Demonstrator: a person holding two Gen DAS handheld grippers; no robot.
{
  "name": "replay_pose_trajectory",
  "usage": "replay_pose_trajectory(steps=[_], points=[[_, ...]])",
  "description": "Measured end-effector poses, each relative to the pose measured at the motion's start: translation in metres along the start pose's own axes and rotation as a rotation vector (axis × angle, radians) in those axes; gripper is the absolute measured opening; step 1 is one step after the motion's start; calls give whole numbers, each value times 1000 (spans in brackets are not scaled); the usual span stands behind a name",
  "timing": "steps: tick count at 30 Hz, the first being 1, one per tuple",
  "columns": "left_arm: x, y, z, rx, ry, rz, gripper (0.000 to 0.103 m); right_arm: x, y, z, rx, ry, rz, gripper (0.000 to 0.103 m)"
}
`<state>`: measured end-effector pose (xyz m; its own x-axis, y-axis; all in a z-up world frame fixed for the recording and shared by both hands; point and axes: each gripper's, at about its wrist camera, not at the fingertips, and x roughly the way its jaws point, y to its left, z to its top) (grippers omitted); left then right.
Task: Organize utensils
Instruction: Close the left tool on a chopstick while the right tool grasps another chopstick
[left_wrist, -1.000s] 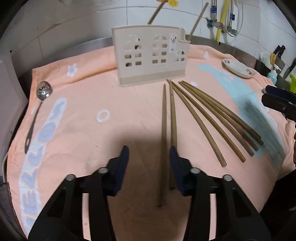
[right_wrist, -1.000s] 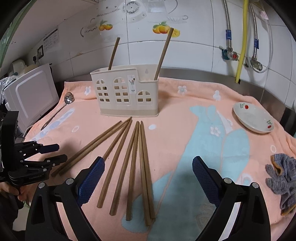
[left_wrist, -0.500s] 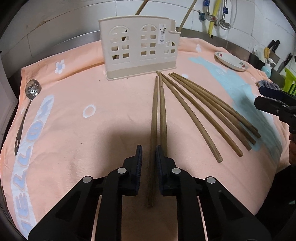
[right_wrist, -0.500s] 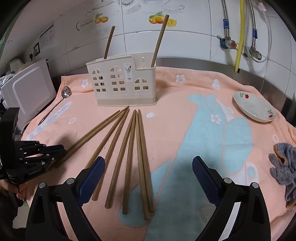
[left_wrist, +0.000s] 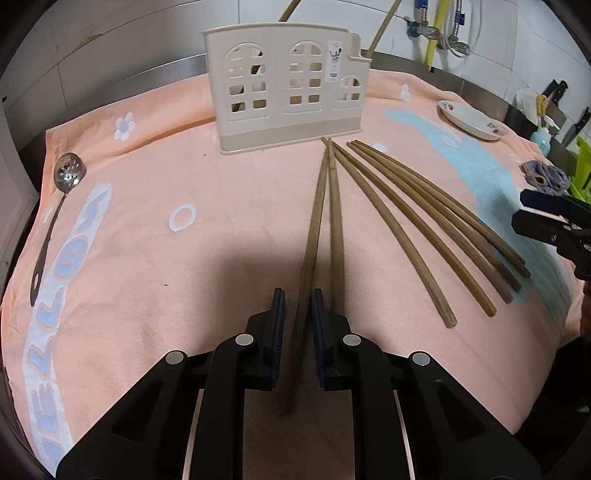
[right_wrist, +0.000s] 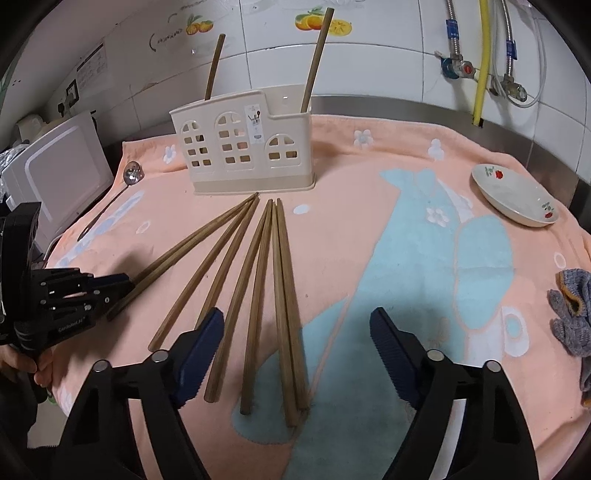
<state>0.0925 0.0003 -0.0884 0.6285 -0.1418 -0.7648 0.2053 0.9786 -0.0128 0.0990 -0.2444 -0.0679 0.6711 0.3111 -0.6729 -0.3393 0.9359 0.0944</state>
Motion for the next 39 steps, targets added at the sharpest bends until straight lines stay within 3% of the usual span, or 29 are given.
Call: replay_pose_trajectory(steps=[8, 13, 23, 39], points=[[0, 2, 0, -9, -2, 1, 14, 8, -7, -9, 21, 44, 26, 43], [0, 1, 0, -10, -1, -1, 14, 16, -9, -15, 2, 75, 19, 33], [0, 2, 0, -8, 2, -10, 14, 18, -11, -15, -32, 77, 13, 25], [-1, 1, -1, -5, 5, -15, 14, 21, -14, -14, -51, 90, 14, 21]])
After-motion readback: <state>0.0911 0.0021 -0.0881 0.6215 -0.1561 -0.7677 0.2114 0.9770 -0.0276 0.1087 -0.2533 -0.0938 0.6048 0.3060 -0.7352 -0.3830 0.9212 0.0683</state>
